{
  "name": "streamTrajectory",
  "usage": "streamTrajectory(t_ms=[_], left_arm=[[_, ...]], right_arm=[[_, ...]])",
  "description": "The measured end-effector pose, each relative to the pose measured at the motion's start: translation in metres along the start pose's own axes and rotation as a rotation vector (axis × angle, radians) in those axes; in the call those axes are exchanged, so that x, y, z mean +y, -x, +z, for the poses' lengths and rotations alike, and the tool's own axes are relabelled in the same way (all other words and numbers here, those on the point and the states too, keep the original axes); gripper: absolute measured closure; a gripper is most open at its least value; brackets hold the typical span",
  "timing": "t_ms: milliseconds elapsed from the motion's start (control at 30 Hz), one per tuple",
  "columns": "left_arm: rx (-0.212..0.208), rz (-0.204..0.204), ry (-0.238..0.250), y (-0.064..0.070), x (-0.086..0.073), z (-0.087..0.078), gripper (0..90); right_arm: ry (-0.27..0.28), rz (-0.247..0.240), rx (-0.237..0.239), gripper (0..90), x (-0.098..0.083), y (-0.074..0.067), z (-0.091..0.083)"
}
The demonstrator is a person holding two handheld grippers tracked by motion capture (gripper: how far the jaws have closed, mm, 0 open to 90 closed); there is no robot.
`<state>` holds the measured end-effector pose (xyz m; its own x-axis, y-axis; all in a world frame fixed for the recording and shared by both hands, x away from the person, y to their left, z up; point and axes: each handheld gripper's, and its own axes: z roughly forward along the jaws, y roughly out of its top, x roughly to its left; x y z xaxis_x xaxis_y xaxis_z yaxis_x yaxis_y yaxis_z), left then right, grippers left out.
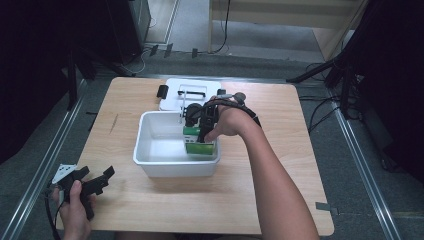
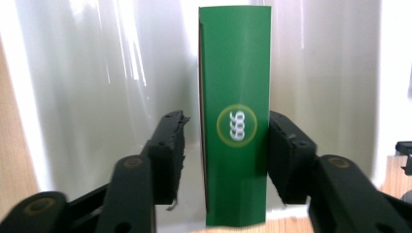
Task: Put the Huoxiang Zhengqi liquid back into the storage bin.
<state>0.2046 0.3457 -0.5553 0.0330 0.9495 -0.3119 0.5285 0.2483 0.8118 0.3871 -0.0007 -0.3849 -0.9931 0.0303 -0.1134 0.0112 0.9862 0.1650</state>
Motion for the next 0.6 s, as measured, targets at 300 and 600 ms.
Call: streamTrajectory(t_ms=[300,600], left_arm=[[0.001,0.002,0.0,0.0,0.0,0.0,0.0],[0.001,0.002,-0.003,0.0,0.0,0.0,0.0]], right_arm=[[0.073,0.068,-0.033,43.8,-0.01,0.001,-0.031],[0.234,0.22,-0.068,36.4,-0.031,0.002,-0.062]])
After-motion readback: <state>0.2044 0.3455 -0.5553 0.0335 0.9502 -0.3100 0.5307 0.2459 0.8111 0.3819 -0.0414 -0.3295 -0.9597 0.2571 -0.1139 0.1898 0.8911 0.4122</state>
